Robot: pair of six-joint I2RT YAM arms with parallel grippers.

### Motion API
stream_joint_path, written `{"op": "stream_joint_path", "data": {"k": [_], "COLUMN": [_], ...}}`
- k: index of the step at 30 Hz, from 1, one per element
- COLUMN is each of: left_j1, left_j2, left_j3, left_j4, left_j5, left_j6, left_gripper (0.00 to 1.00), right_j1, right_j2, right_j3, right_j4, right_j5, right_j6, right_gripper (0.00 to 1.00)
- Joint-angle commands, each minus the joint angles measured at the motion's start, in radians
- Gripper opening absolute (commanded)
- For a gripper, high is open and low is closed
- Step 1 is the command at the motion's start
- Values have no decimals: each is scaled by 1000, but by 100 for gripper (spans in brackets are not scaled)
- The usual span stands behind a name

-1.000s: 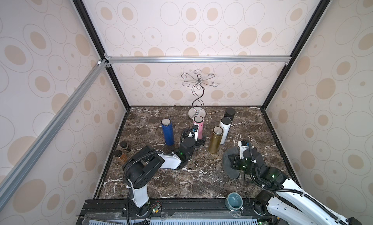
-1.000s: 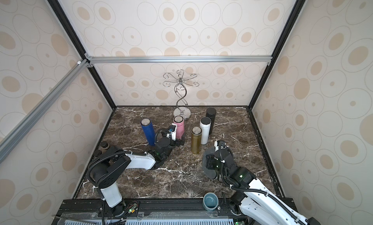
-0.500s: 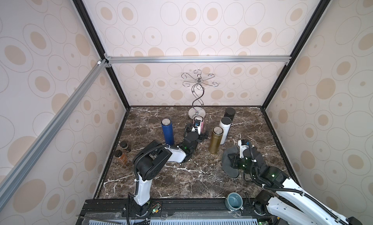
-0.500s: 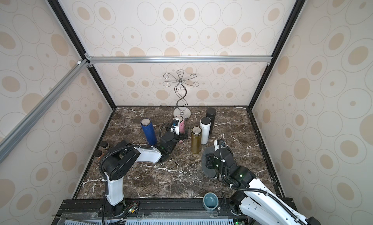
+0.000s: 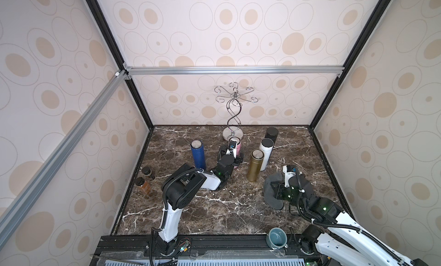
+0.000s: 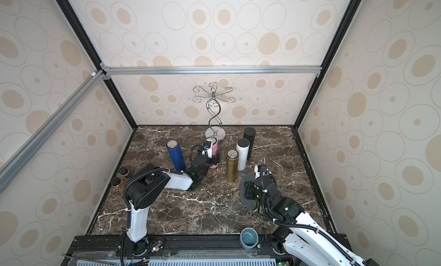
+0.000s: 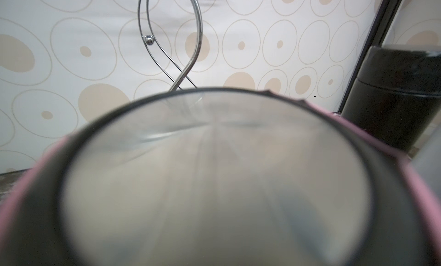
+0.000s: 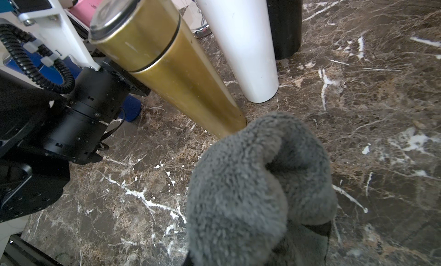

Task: Wipe the surface of the thermos
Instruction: Pick up the thermos from the center of the board.

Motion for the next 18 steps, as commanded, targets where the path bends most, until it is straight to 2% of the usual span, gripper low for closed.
{"op": "stream_joint_path", "data": {"k": [1, 4, 8, 9, 13, 18], "left_j1": [6, 9, 9, 8, 10, 6], "left_j2": [15, 13, -10, -22, -123, -299], "left_j3": [37, 31, 13, 7, -53, -97], "left_j4": [15, 22, 25, 23, 21, -129], "left_j5": [5, 6, -23, -29, -35, 10], "left_j6": [5, 4, 21, 27, 53, 16], "left_gripper": [63, 46, 5, 0, 0, 0], "right_j1": [-6, -5, -4, -4, -4, -4], "right_j2": [-16, -20, -18, -18, -12, 1], "right_j3": [21, 18, 23, 23, 23, 36], "right_j4": [-10, -11, -11, -12, -3, -3], "right_j5": [23, 26, 22, 21, 7, -56], "right_j6": [0, 1, 0, -3, -10, -26], "right_gripper": [0, 0, 0, 0, 0, 0]}}
